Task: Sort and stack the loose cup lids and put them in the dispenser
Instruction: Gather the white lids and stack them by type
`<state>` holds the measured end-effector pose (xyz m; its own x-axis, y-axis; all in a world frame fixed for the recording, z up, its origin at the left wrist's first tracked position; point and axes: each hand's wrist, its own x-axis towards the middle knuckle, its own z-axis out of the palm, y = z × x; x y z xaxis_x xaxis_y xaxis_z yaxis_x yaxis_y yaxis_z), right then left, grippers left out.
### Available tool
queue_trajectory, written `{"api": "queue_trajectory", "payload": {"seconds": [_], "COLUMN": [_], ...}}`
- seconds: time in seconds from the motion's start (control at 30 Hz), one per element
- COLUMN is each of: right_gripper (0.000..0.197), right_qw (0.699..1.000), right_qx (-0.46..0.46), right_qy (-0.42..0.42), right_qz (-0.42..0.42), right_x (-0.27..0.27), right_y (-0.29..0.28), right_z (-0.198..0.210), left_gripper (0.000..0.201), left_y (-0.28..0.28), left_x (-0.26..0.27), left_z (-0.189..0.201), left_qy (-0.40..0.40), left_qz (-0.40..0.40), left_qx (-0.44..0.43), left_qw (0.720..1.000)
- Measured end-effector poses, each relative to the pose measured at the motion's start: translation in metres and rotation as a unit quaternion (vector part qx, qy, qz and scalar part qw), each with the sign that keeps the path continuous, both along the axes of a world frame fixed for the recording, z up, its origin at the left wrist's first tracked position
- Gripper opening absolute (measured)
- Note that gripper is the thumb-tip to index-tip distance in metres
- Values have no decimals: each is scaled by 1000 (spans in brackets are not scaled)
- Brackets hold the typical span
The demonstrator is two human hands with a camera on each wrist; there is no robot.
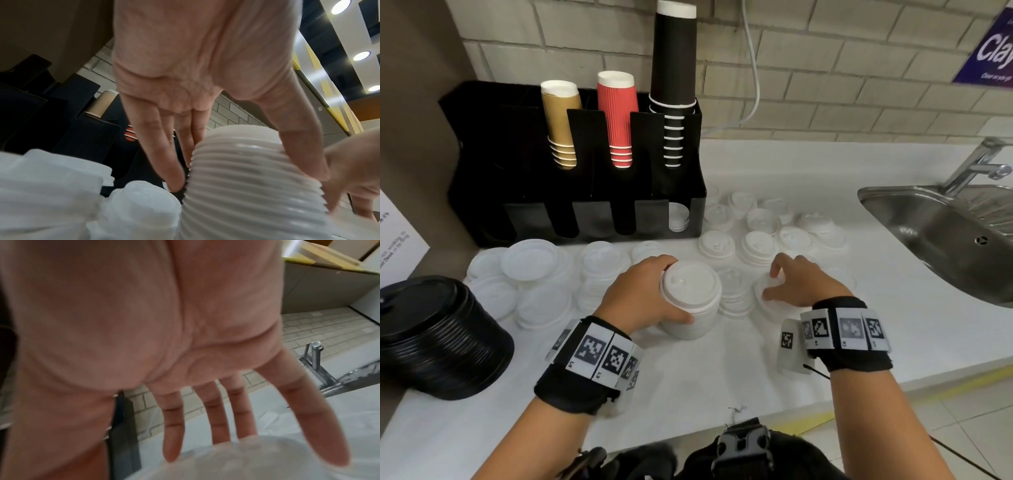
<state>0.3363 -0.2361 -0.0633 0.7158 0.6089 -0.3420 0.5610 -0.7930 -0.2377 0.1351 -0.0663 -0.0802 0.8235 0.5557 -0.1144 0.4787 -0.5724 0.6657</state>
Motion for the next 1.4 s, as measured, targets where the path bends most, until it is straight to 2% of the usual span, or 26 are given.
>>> {"api": "queue_trajectory", "payload": {"seconds": [0.07,0.17,0.23,0.3,0.47,0.53,0.87,1.0,1.17,1.23,1.3,1.33,1.4], "right_gripper": [39,39,43,48,53,55,58,61,58,53,47,43,39], "right_qw": [995,952,924,909,925,929,936,941,939,934,932,937,963], "right_qx": [97,290,353,378,328,312,268,245,251,259,283,294,260], "right_qy": [29,96,136,162,100,85,32,22,37,74,121,112,19], "right_qz": [3,31,50,73,163,181,226,232,233,233,192,154,66], "right_x": [-1,-15,-29,-42,-58,-61,-70,-73,-75,-68,-53,-41,-12], "right_y": [3,14,23,31,47,49,58,59,57,52,43,37,25], "right_z": [8,17,18,15,3,2,10,11,6,6,6,5,3], "left_gripper": [80,82,85,91,120,126,130,121,81,69,69,70,72], "left_y": [-1,-1,0,-1,-3,-4,-3,-4,-3,-3,-2,-2,-1], "left_x": [0,1,1,1,0,-1,0,0,0,0,1,2,2], "left_z": [1,2,3,3,3,3,4,4,7,8,9,9,8], "left_qy": [2,8,15,17,11,10,13,17,14,11,13,14,16], "left_qz": [-2,-4,-3,0,18,20,21,15,-6,-5,0,3,6], "left_qx": [4,9,16,21,-10,-16,-10,-7,14,13,10,7,1], "left_qw": [1000,1000,1000,1000,1000,1000,1000,1000,1000,1000,1000,1000,1000]}}
